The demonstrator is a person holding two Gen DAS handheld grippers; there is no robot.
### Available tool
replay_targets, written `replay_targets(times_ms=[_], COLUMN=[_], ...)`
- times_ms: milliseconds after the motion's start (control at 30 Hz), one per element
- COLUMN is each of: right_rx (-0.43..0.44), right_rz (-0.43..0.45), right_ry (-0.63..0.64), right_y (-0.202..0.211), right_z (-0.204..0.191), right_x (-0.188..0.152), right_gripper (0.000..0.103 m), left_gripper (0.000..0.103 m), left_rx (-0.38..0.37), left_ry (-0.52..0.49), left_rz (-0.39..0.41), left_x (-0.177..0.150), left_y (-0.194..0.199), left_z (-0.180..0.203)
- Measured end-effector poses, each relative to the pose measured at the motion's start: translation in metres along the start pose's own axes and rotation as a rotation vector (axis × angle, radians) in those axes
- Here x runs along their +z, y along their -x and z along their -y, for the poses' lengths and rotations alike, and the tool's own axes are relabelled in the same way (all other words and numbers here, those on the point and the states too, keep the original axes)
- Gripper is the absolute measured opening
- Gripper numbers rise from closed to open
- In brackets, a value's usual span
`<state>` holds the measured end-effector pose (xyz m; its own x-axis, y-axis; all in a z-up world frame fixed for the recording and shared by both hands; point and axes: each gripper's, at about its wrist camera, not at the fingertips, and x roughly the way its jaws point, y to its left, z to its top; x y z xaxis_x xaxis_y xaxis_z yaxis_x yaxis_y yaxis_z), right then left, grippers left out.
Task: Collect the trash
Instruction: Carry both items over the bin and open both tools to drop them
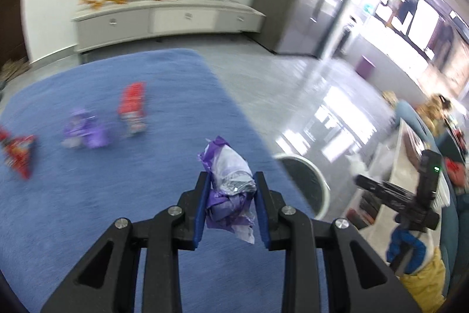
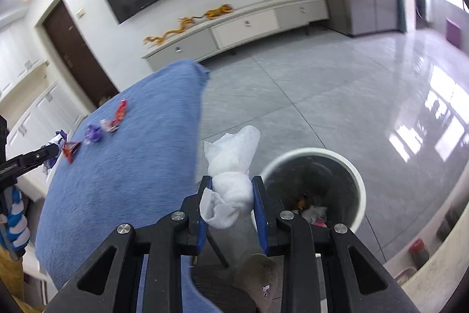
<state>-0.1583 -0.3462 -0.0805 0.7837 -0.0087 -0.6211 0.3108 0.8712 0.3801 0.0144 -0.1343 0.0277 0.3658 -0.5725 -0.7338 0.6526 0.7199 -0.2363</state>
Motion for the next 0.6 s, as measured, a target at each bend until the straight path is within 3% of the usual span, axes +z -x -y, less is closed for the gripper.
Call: replay_targets(times_ms=[167, 367, 433, 500, 600], right_rx=[-0.026, -0.056, -0.057, -0.079, -0.09], right_rz=[-0.027, -0.043, -0.048, -0.046, -0.042], right_ry=[-0.064, -0.095, -0.117, -0.135, -0.152], right_y=[-0.014, -0.027, -0.033, -0.036, -0.036], right_z=[0.033, 0.061, 0.069, 0.077, 0.083], right_x=[0.005, 0.016, 0.02, 0.021, 0.021], right_gripper=[0.025, 0.028, 0.032, 0.051, 0.054], left_gripper=[0.028, 0.029, 0.033, 0.044, 0.049], left_rx=[-0.072, -0.157, -0.183, -0.204, -0.212], left_ry=[-0.121, -0.172, -0.172, -0.171, -0.168], left_rz=[-0.089, -0.162, -0.173, -0.185, -0.195], left_x=[0.019, 0.033, 0.037, 0.043, 0.048], left_y=[-0.062, -0.128, -0.143, -0.158, -0.169], left_z=[0.071, 0.134, 0.148, 0.16, 0.169])
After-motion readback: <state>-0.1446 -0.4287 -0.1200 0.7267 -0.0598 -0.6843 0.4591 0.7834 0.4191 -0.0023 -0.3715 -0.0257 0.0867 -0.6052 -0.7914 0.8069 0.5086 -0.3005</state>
